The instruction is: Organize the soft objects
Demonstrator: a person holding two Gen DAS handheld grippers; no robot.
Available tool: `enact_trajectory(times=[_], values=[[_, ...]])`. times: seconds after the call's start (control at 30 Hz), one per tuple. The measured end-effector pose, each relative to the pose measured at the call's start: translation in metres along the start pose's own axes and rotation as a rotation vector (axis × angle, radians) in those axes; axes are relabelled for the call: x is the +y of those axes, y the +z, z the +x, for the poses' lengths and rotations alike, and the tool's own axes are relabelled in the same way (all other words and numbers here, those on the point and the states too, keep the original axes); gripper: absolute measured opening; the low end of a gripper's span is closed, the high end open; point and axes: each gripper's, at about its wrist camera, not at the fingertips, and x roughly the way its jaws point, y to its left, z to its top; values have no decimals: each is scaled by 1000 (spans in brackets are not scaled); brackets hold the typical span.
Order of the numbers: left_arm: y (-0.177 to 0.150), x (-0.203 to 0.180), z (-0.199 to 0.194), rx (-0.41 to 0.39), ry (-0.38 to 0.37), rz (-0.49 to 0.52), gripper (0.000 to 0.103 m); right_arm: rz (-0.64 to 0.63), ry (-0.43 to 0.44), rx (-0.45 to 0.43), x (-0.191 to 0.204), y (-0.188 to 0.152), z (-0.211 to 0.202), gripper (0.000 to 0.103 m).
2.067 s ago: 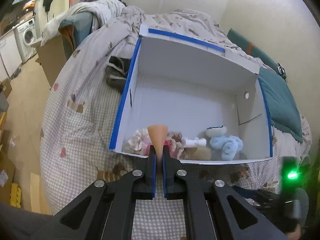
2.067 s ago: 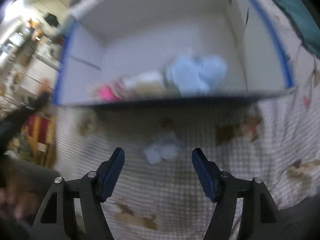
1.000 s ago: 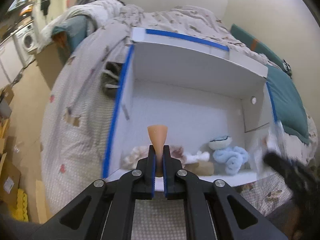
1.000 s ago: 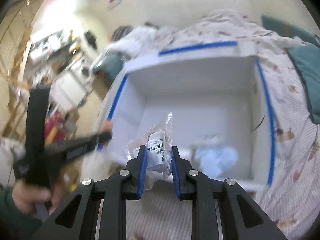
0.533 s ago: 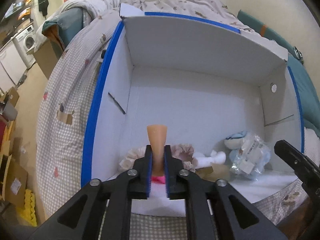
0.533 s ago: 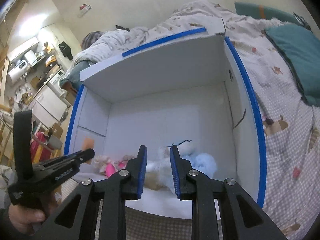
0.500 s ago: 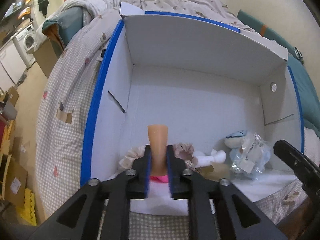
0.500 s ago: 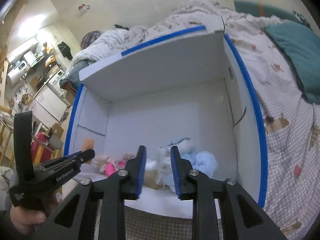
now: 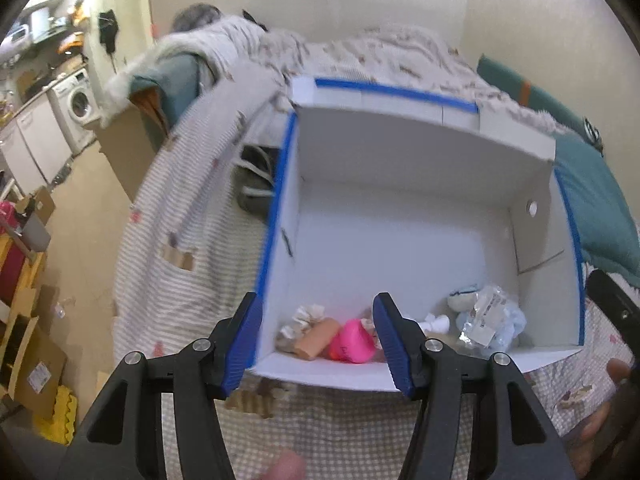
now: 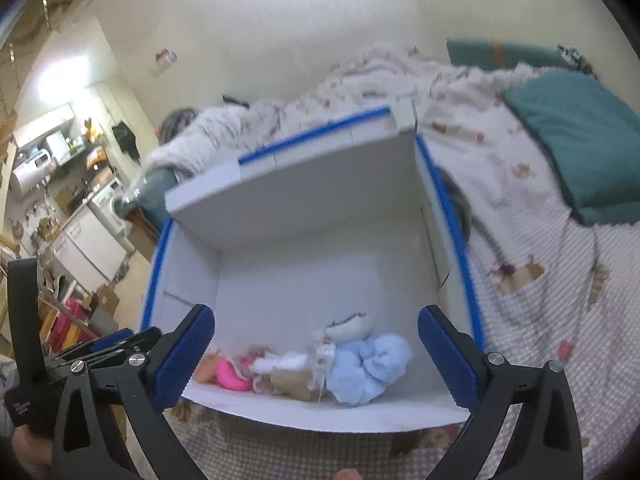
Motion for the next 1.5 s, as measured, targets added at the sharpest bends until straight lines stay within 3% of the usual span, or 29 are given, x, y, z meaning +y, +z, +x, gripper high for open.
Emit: enact_trajectory(times=[0.03, 0.07, 0.1, 0.23, 0.53, 0.83, 1.0, 1.5], values=[[-1, 4, -7, -11, 1, -5, 72, 0, -1, -13, 0, 1, -7, 103], [-4, 9, -15, -24, 7, -13, 92, 5, -5, -27, -1, 2, -15, 103], [-7, 13, -21, -34, 12, -21, 102, 13, -9, -43, -2, 2, -23, 103], [-20, 23, -46, -76, -18, -35, 102, 45, -18, -89, -2, -1, -53, 103], [-63, 15, -83, -146, -29, 40, 102, -59, -99, -31, 19, -37, -76, 103], [-82, 29, -79, -157, -26, 3, 102, -132, -150, 9, 32, -71, -62, 103], [-82, 29, -71, -143, -44, -15, 102, -139, -172, 45, 32, -76, -47, 103], [-85, 20, -67, -130, -58, 17, 102, -157, -170, 29, 38, -77, -50, 103]])
